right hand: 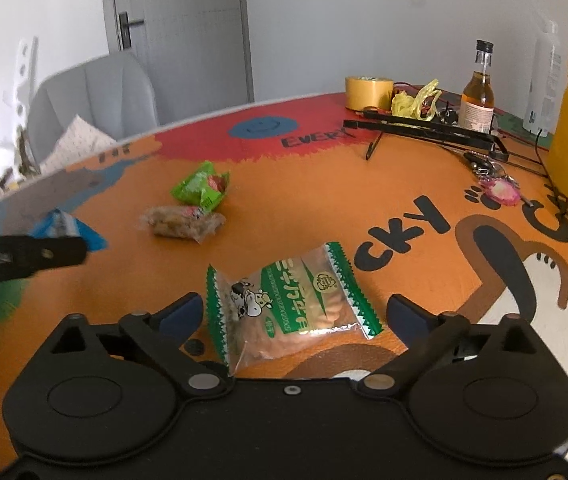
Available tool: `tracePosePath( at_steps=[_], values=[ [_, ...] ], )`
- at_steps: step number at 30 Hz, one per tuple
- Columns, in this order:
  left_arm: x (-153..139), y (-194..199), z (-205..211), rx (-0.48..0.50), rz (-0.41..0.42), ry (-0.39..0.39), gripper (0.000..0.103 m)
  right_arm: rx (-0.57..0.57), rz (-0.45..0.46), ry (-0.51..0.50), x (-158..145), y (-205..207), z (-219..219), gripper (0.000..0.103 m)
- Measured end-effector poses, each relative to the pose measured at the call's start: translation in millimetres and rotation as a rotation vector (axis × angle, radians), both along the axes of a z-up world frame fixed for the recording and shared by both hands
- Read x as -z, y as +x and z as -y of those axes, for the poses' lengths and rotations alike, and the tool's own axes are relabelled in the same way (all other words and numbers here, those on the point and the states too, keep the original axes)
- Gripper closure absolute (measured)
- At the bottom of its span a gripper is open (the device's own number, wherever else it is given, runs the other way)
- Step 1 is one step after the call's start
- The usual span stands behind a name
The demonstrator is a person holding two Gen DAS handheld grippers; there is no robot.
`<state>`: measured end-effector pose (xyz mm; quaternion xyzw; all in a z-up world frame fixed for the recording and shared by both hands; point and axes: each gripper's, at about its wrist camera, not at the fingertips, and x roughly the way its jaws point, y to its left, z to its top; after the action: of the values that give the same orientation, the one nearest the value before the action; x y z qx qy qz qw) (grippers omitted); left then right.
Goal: Organize snacks
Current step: 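Lift the biscuit packet with the right tool while the left tool lifts the blue candy, then carry the biscuit packet and blue candy over the cardboard box with both tools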
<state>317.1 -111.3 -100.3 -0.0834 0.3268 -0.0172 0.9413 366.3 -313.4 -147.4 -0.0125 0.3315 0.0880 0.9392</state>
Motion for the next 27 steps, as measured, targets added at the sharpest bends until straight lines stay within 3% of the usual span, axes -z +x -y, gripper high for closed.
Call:
tracePosePath(
  at_steps=[5, 7, 9, 15, 27],
  values=[
    [-3.2, -8.7, -7.8, -0.011, 0.0, 0.004, 0.068, -0.017, -0.005, -0.03, 1.2, 4.2, -6.3, 0.005],
    [-5.5, -12.7, -11.3, -0.016, 0.002, 0.005, 0.068, -0.001, 0.012, -0.041, 0.0, 3.7, -6.0, 0.021],
    [-8.1, -17.1, -14.5, -0.02, 0.006, 0.007, 0.068, 0.014, 0.018, -0.039, -1.9, 2.4, -4.6, 0.03],
    [-19.4, -33.0, -23.2, -0.029, 0.026, 0.014, 0.068, 0.0, 0.036, -0.033, -5.8, -7.3, -4.8, 0.045],
    [-53.0, -71.4, -44.7, -0.06, 0.09, 0.009, 0.068, -0.056, 0.097, 0.027, -40.0, -49.4, -21.4, 0.047]
  ],
)
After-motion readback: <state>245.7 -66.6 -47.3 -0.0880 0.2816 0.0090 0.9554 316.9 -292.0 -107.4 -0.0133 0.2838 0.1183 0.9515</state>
